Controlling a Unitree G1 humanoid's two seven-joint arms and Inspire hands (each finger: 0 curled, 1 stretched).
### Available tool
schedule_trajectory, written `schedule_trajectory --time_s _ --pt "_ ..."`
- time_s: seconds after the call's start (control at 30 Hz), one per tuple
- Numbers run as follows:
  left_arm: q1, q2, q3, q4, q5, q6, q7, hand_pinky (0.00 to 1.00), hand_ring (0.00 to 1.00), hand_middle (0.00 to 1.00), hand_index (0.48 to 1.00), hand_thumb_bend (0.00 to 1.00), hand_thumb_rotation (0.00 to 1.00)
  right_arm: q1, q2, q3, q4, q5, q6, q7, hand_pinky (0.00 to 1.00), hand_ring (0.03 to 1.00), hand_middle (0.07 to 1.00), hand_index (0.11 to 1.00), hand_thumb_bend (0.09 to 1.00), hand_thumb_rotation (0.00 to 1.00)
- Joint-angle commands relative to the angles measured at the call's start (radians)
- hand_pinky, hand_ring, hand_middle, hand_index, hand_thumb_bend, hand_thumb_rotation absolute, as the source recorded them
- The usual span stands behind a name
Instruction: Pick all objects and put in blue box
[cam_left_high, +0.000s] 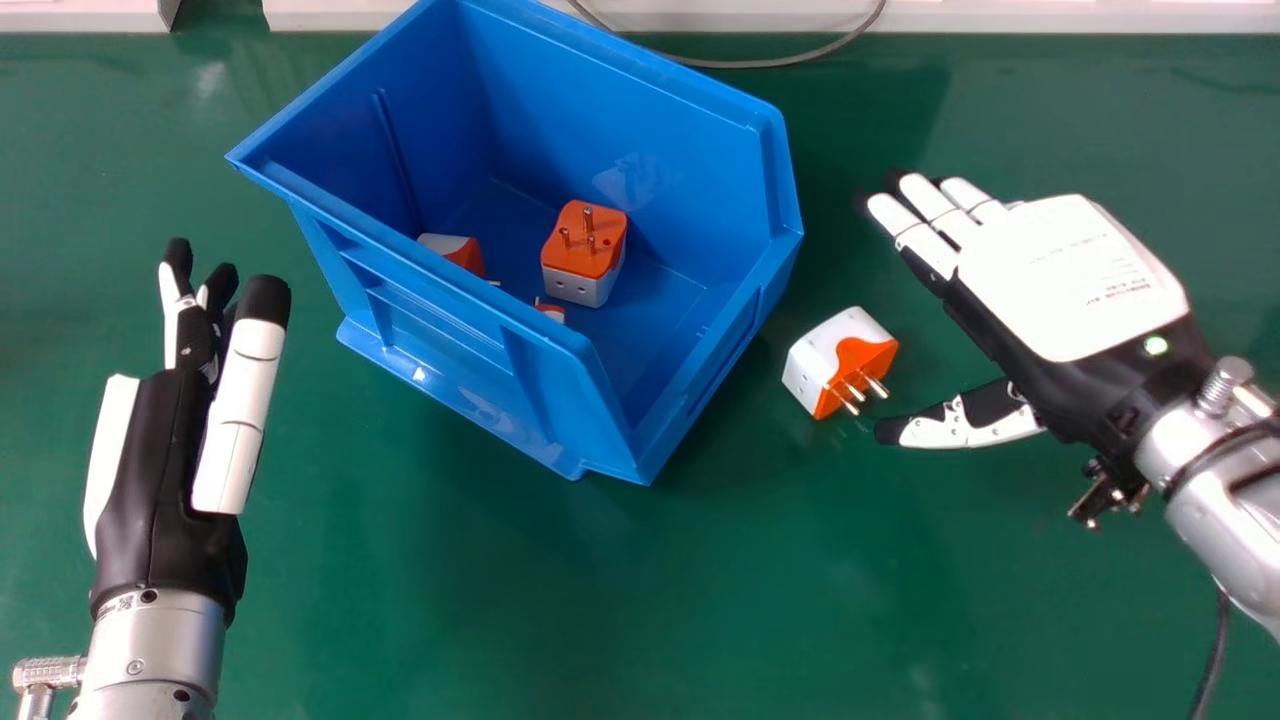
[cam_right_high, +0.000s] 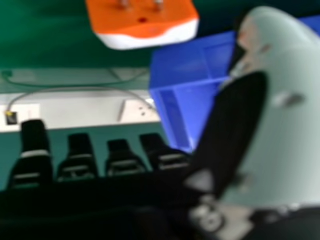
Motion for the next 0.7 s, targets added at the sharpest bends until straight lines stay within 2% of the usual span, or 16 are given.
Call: schedule_trajectory --time_s 0.0,0.27,0.33,0.5,0.67 --pt "-0.002 0.006 0.002 -0.014 0.0 -0.009 0.002 0.95 0.99 1.0 0.984 0.77 0.94 -0.067 -0.015 0.025 0.043 -0.025 -0.019 -0.019 0.77 0.914 0.96 0.941 0.467 0.46" --pt "0.004 0.003 0.0 -0.033 -0.001 -0.001 0.003 0.96 1.0 1.0 0.99 0.77 0.94 -0.199 0.002 0.126 0.216 -0.086 -0.037 -0.039 0.76 0.894 0.938 0.913 0.458 0.43" --pt "0.01 0.002 -0.002 -0.045 0.0 0.003 0.004 0.96 1.0 1.0 0.99 0.77 0.94 -0.24 0.007 0.16 0.268 -0.109 -0.038 -0.037 0.76 0.891 0.936 0.911 0.458 0.43" --pt "0.016 0.004 -0.002 -0.047 0.001 0.002 0.003 0.97 1.0 1.0 0.993 0.76 0.94 -0.279 0.015 0.205 0.32 -0.13 -0.026 -0.04 0.73 0.872 0.915 0.885 0.45 0.46" --pt "0.018 0.006 0.001 -0.054 -0.004 0.007 -0.001 0.97 1.0 1.0 0.992 0.76 0.94 -0.301 0.024 0.236 0.342 -0.141 -0.014 -0.025 0.72 0.858 0.899 0.867 0.447 0.46"
